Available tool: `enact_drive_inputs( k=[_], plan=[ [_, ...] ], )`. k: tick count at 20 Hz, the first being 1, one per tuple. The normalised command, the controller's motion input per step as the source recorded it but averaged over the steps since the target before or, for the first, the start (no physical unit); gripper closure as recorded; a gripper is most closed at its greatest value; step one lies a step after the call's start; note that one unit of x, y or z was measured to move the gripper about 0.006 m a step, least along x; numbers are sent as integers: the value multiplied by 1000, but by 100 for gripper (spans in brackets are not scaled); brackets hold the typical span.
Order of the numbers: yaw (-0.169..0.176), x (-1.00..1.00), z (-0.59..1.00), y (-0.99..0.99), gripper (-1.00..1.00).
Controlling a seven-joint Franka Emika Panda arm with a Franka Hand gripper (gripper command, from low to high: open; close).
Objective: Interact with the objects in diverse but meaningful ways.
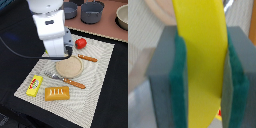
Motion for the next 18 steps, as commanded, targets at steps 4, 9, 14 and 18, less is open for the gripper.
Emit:
enact_drive_inputs(
  k=[4, 9, 14, 18],
  plan=[
    [-11, 1000, 0, 104, 100],
    [-21, 955, -24, 142, 100],
    [-1, 561, -111, 272, 100],
    [5, 161, -210, 124, 100]
  ],
)
